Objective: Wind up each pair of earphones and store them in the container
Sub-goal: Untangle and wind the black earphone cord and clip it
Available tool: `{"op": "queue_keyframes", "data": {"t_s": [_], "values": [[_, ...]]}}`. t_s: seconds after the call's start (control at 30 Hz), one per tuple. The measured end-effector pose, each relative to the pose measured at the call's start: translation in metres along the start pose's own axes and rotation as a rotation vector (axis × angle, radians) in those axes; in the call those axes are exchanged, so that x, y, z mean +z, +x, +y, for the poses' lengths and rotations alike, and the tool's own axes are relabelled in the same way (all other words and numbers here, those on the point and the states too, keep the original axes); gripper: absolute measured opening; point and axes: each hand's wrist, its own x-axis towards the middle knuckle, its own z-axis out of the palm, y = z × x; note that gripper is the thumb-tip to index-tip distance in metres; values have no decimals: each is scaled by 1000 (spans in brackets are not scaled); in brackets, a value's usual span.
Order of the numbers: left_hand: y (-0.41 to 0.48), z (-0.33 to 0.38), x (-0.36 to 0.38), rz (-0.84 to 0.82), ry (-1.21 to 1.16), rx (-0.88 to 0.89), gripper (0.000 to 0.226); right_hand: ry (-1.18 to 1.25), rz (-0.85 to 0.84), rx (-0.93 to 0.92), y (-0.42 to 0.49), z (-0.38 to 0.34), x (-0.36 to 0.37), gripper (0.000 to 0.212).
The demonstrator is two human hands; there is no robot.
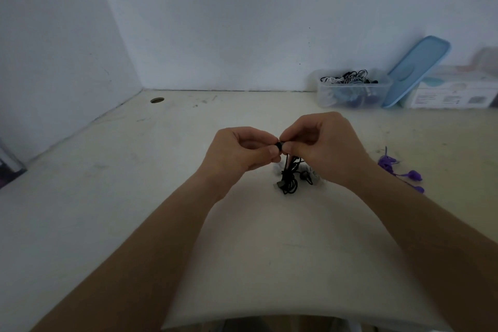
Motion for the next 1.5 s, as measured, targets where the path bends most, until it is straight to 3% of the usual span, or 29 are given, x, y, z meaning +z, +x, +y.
{"op": "queue_keyframes", "data": {"t_s": [0.3,0.57,0.87,1.03,1.17,1.23,1.4,1.5], "values": [[4,-3,4,61,268,252,20,52,-2,51,0,1,0,23],[6,-5,0,-2,160,226,26,37,26,-10,-2,0,-1,26],[7,-4,1,36,168,251,25,175,116,106,-3,2,2,15],[4,-3,1,-9,215,210,26,209,81,96,-2,4,1,16],[3,-4,1,10,243,202,23,-1,66,26,-2,5,-8,14],[1,-3,1,21,242,194,22,-72,4,38,-2,3,-20,16],[-3,1,-2,51,252,148,22,-384,-390,46,-10,-3,-37,28],[-4,1,-3,64,270,139,21,-541,-438,32,-12,-3,-30,38]]}}
